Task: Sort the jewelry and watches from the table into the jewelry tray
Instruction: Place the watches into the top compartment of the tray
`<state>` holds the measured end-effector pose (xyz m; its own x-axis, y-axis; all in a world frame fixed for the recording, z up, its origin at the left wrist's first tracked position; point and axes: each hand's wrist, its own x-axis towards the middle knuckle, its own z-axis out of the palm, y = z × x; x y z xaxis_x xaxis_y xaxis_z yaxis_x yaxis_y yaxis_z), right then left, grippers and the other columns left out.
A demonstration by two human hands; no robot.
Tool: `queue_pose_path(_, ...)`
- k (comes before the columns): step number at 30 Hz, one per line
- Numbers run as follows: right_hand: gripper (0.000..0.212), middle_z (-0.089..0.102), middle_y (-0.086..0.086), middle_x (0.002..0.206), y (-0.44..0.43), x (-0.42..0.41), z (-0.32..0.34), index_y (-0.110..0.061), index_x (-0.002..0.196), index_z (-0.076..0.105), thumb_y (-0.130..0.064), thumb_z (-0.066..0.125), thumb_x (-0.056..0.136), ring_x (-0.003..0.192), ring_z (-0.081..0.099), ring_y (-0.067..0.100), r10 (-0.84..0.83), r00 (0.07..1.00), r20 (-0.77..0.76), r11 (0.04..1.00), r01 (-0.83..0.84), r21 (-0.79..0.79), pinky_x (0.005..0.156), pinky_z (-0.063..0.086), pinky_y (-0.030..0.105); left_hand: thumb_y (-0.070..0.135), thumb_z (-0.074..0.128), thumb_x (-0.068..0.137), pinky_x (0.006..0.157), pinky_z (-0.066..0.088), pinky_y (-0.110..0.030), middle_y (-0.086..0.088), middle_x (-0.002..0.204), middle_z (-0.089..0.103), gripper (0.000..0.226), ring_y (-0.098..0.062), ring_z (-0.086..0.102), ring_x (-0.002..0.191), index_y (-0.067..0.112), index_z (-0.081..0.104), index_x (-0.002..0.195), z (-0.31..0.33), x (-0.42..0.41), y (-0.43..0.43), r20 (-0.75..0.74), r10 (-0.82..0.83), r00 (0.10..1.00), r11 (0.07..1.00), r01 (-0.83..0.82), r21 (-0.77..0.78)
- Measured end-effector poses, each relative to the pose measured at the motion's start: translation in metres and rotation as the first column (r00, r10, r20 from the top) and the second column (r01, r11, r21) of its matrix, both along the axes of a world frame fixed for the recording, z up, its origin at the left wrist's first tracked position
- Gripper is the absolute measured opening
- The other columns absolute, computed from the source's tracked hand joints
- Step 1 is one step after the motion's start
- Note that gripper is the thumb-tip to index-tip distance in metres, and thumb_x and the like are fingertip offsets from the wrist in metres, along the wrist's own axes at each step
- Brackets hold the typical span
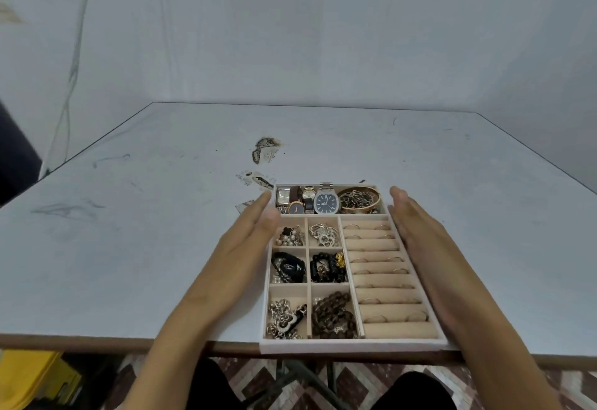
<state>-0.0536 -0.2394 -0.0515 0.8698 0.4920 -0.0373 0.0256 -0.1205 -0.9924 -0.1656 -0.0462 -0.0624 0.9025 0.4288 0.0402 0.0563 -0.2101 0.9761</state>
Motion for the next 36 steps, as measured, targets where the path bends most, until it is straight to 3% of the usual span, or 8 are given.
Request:
queue_pose_path(3,0.027,0.067,-0.035,0.096,-0.002,-0.007,0.002,-0.050,0.107,0.058,-0.061,0.041,0.089,0.091,0.064,-0.012,0.002,0.999,-0.049,0.999,-0.001,0.033,0.075,0.054,0.016,0.053,0.040,0.096,0.114,0.018,-0.034,0.027,0.152,0.021,0.044,-0.001,0.023,0.139,0.056,0.030,0.139,0.002,0.011,-0.021,-0.013,0.124,0.992,0.989,-0.125,-0.079)
queue_pose_path(7,0.057,0.043,-0.023,0.133,0.014,0.008,0.002,-0.035,0.126,0.052,-0.070,0.048,0.082,0.120,0.041,0.002,-0.040,0.999,0.004,0.994,0.040,-0.099,0.101,0.034,0.027,0.055,0.037,0.092,0.103,0.018,-0.022,0.049,0.126,0.021,0.050,0.024,0.023,0.116,0.059,0.023,0.140,0.004,0.002,-0.042,0.058,0.138,0.989,0.981,-0.128,-0.148)
queue_pose_path(13,0.065,0.019,-0.015,0.157,0.020,0.010,-0.004,-0.044,0.148,0.015,-0.060,0.038,0.089,0.144,0.020,0.013,-0.081,0.996,0.033,0.985,0.085,-0.148,0.115,0.016,0.038,0.061,0.036,0.089,0.115,0.023,-0.037,0.054,0.121,0.016,0.055,0.015,0.021,0.123,0.064,0.012,0.139,0.011,0.001,-0.046,0.029,0.114,0.993,0.990,-0.111,-0.082)
queue_pose_path(17,0.074,0.023,-0.014,0.155,0.024,0.010,-0.001,-0.042,0.148,0.019,-0.065,0.040,0.080,0.144,0.022,0.013,-0.083,0.995,0.048,0.988,0.089,-0.126,0.116,0.017,0.038,0.057,0.038,0.091,0.113,0.024,-0.036,0.055,0.107,0.020,0.054,0.024,0.025,0.112,0.060,0.017,0.140,0.010,0.001,-0.045,0.057,0.118,0.991,0.990,-0.114,-0.079)
queue_pose_path(20,0.058,0.025,-0.021,0.150,0.017,0.006,0.001,-0.044,0.146,0.023,-0.054,0.041,0.092,0.138,0.024,0.005,-0.084,0.996,0.040,0.993,0.087,-0.082,0.111,0.021,0.033,0.050,0.042,0.092,0.111,0.027,-0.035,0.040,0.129,0.035,0.046,0.007,0.032,0.128,0.056,0.030,0.137,0.008,0.002,-0.042,0.082,0.149,0.986,0.979,-0.135,-0.155)
queue_pose_path(23,0.054,0.028,-0.029,0.144,0.006,-0.005,0.003,-0.052,0.143,0.026,-0.055,0.041,0.091,0.122,0.027,-0.007,-0.045,0.999,0.011,0.999,0.046,-0.014,0.099,0.023,0.027,0.044,0.043,0.094,0.102,0.025,-0.029,0.024,0.149,0.030,0.041,0.000,0.029,0.136,0.053,0.037,0.134,0.008,0.002,-0.041,0.082,0.166,0.983,0.971,-0.148,-0.185)
queue_pose_path(29,0.054,0.027,-0.022,0.152,0.009,-0.005,0.008,-0.053,0.143,0.026,-0.053,0.042,0.091,0.118,0.027,-0.006,-0.054,0.998,0.017,0.998,0.053,0.015,0.095,0.022,0.028,0.041,0.040,0.096,0.091,0.026,-0.031,0.023,0.150,0.031,0.037,0.003,0.030,0.126,0.052,0.040,0.132,0.011,0.008,-0.036,0.096,0.170,0.981,0.971,-0.150,-0.189)
queue_pose_path(36,0.051,0.030,-0.025,0.148,0.022,0.024,0.022,-0.051,0.141,0.032,-0.053,0.045,0.092,0.115,0.032,-0.008,-0.042,0.997,0.068,0.997,0.038,0.060,0.090,0.026,0.021,0.044,0.044,0.096,0.099,0.030,-0.034,0.014,0.148,0.035,0.037,-0.004,0.036,0.126,0.048,0.038,0.133,0.024,0.038,-0.019,0.133,0.170,0.976,0.977,-0.150,-0.148)
